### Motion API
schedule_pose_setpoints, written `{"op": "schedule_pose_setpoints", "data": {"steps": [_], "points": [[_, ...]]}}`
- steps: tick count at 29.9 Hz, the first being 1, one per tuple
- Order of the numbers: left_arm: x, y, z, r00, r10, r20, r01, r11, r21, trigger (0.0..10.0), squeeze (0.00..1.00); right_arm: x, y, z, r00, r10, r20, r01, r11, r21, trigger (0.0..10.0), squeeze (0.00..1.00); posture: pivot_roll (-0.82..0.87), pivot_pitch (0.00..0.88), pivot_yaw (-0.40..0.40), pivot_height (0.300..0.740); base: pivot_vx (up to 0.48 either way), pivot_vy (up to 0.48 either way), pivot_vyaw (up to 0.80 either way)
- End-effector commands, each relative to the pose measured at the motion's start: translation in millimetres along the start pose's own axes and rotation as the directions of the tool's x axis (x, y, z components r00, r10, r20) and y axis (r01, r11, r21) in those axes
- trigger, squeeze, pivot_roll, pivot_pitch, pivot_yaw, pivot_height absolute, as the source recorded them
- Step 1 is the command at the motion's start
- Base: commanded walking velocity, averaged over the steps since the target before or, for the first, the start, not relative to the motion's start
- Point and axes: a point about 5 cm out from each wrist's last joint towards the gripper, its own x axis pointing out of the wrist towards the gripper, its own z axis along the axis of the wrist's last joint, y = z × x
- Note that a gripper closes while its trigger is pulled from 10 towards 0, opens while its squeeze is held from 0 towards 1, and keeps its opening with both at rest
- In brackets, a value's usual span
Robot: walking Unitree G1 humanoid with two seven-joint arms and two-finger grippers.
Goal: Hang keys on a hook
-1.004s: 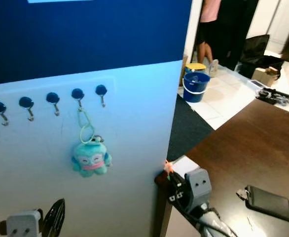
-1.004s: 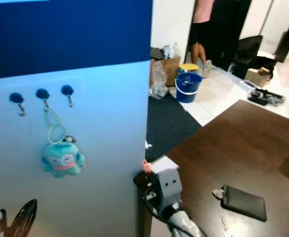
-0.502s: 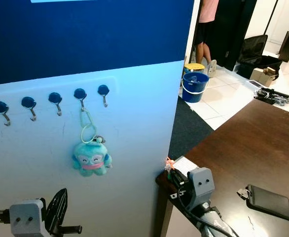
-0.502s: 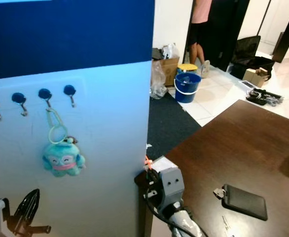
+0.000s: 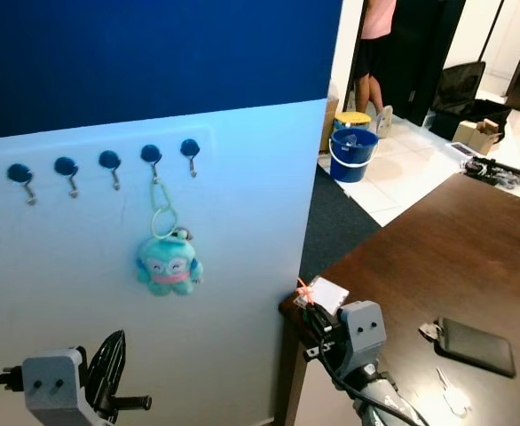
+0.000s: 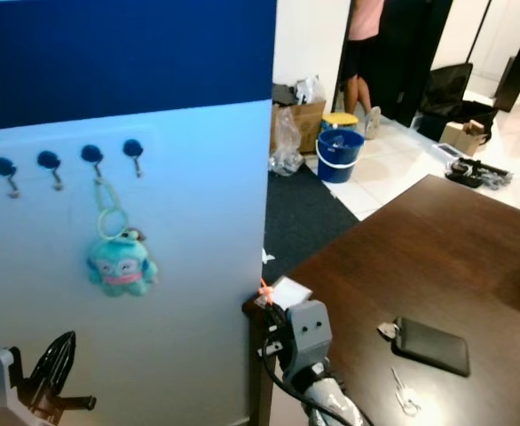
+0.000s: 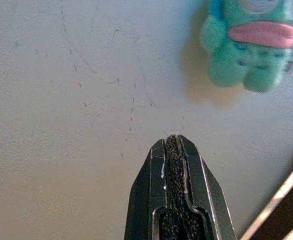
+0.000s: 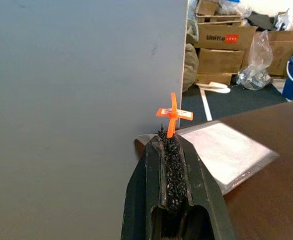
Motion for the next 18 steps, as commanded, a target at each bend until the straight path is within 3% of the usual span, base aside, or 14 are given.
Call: {"op": "schedule_pose_setpoints", "data": {"steps": [1, 10, 18], "points": [[-1.0, 2.4, -3.5, 1.0, 0.013, -0.022, -0.013, 1.0, -0.002, 10.0, 0.0, -1.1, 3.4, -2.3, 1.0, 0.008, -0.011, -0.008, 1.0, 0.012, 10.0, 0.0, -0.07, 0.03, 0.107, 0.74, -0.292, 0.0, 0.0], [0.6, 3.2, -3.1, 1.0, 0.015, -0.022, -0.015, 1.0, 0.0, 10.0, 0.0, -0.1, 4.5, -3.4, 1.0, 0.012, -0.016, -0.012, 1.0, 0.013, 10.0, 0.0, -0.07, 0.019, 0.113, 0.74, -0.263, 0.0, 0.0], [1.2, 3.5, -2.9, 1.0, 0.014, -0.023, -0.014, 1.0, 0.006, 10.0, 0.0, 0.4, 4.5, -4.1, 1.0, 0.013, -0.018, -0.013, 1.0, 0.012, 10.0, 0.0, -0.07, 0.012, 0.115, 0.74, 0.0, 0.0, 0.0]]}}
